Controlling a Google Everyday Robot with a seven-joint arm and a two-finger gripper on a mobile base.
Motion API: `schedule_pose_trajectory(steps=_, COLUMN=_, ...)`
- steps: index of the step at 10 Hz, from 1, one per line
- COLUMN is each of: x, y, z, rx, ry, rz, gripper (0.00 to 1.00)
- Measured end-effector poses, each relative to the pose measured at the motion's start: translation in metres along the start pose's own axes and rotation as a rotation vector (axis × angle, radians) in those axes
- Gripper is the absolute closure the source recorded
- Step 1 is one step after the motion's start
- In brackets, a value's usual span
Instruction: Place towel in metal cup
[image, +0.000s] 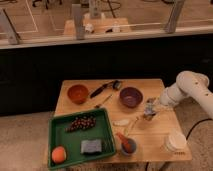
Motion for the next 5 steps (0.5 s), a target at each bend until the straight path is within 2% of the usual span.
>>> schedule_pose_trajectory(steps=2, x=-0.001, y=0.002, z=0.008, rx=-0.001, ry=0.004, rz=-0.011, gripper=0.24)
schedule_pose_trajectory(steps=3, x=-0.001, y=0.003, z=0.013, rx=0.000, ry=0.010, rz=-0.018, gripper=0.20)
schedule_pose_trajectory(steps=5, x=0.002, y=0.003, z=0.022, rx=0.005, ry=0.022, rz=-0.014, gripper=0.20)
